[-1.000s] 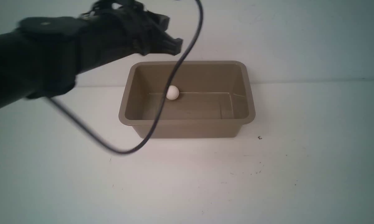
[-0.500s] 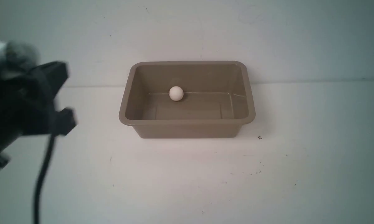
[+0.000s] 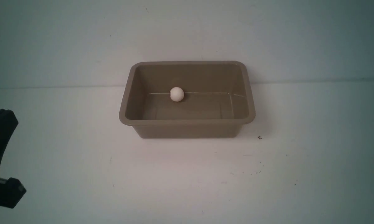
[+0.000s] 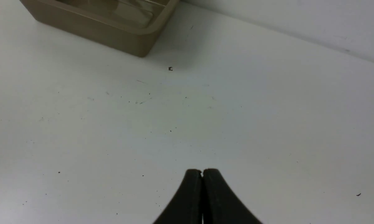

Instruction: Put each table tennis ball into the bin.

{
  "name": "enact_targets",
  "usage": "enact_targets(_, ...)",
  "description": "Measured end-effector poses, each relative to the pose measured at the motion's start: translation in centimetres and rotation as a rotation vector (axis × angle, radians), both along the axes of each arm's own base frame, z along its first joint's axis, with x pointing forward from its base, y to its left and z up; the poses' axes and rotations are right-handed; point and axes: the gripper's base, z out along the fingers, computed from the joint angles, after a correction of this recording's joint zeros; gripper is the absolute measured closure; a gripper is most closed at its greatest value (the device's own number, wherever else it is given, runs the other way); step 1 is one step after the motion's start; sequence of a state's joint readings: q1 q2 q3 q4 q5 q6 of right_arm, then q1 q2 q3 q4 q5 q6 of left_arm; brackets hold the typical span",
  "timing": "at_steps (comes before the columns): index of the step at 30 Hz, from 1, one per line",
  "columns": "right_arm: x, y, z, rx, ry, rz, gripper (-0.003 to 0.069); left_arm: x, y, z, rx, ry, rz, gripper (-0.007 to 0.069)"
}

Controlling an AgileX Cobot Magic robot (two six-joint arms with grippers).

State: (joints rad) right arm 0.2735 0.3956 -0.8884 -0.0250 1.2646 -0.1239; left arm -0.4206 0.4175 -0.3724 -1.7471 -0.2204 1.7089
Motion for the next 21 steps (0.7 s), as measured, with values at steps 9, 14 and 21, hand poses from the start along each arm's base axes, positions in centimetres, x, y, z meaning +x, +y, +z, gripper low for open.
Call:
enact_targets(9,0.0,0.0,0.0,0.001,-0.002,0.0,0.0676,-1.4,0.6,-2.7,0.029,-0.011,-0.002,0.0629)
enact_targets(14,0.0,0.0,0.0,0.003,0.007,0.003,0.0676,-2.4,0.9,-3.3,0.014,-0.052,-0.014,0.0629)
enact_targets(21,-0.1,0.1,-0.1,0.005,0.02,0.006,0.0676,-2.8,0.9,-3.2,0.004,-0.079,-0.037,0.0629)
